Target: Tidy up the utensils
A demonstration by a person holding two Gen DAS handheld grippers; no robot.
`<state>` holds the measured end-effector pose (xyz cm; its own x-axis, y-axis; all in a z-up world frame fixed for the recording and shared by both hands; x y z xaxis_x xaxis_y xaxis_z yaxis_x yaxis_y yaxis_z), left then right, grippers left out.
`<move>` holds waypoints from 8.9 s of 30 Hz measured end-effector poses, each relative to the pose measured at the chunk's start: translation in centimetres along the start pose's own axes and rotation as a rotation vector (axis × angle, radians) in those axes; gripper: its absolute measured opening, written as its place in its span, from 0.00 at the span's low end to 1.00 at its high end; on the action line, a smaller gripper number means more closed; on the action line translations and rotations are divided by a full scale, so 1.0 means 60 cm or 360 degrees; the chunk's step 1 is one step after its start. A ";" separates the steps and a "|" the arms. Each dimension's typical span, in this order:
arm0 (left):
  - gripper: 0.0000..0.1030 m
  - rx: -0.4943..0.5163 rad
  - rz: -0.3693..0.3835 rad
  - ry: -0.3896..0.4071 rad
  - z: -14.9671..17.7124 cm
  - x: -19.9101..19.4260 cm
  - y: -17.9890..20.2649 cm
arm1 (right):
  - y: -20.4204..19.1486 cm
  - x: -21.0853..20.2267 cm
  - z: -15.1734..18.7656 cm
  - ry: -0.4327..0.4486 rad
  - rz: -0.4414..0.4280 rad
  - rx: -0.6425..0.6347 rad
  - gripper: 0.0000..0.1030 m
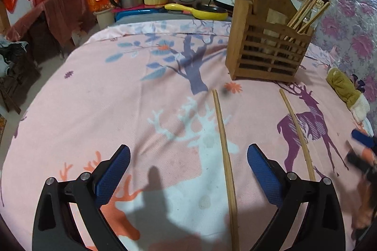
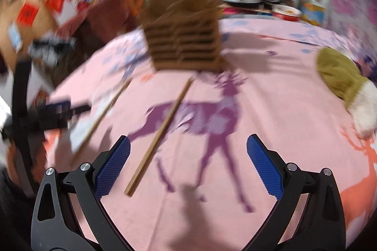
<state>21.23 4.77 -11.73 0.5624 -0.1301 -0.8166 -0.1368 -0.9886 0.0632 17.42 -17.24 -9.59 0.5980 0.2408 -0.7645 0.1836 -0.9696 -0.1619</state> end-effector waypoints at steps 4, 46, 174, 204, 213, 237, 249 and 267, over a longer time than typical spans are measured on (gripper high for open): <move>0.95 -0.0057 -0.0062 0.0007 -0.009 0.002 -0.023 | -0.046 0.022 0.027 -0.0090 -0.0007 -0.0179 0.93; 0.71 0.0372 0.0334 -0.0149 0.168 -0.069 0.110 | 0.119 -0.072 0.028 0.0102 0.0019 0.0282 0.78; 0.05 0.0141 0.0320 0.0787 -0.450 -0.297 0.208 | 0.018 -0.255 -0.425 0.0982 0.0021 0.0087 0.06; 0.05 -0.0015 0.0329 0.0592 -0.392 -0.072 0.172 | 0.065 -0.190 -0.433 0.1248 0.0053 0.0237 0.06; 0.05 -0.0015 0.0317 0.0588 -0.390 -0.067 0.174 | 0.066 -0.129 -0.432 0.1194 0.0054 0.0266 0.06; 0.94 -0.0039 0.0187 0.0731 -0.391 -0.134 0.136 | 0.052 -0.128 -0.414 0.1062 0.0031 0.0228 0.76; 0.94 -0.0068 0.0089 0.0802 -0.350 -0.204 0.100 | 0.047 -0.202 -0.359 0.1030 0.0080 0.0228 0.87; 0.94 0.0177 -0.0066 0.0882 -0.130 -0.237 0.137 | 0.026 -0.245 -0.183 0.0917 0.0239 0.0126 0.94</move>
<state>18.48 -2.11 4.89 0.9090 -0.1417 -0.3919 -0.1738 -0.9836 -0.0476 17.51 -21.83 8.24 0.9436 0.0645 -0.3247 0.0191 -0.9898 -0.1412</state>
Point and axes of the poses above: each gripper's, at about its wrist camera, not at the fingertips, and x roughly the way its jaws point, y to its right, z to its underside, the point moved 10 cm from there along x, roughly the way its jaws point
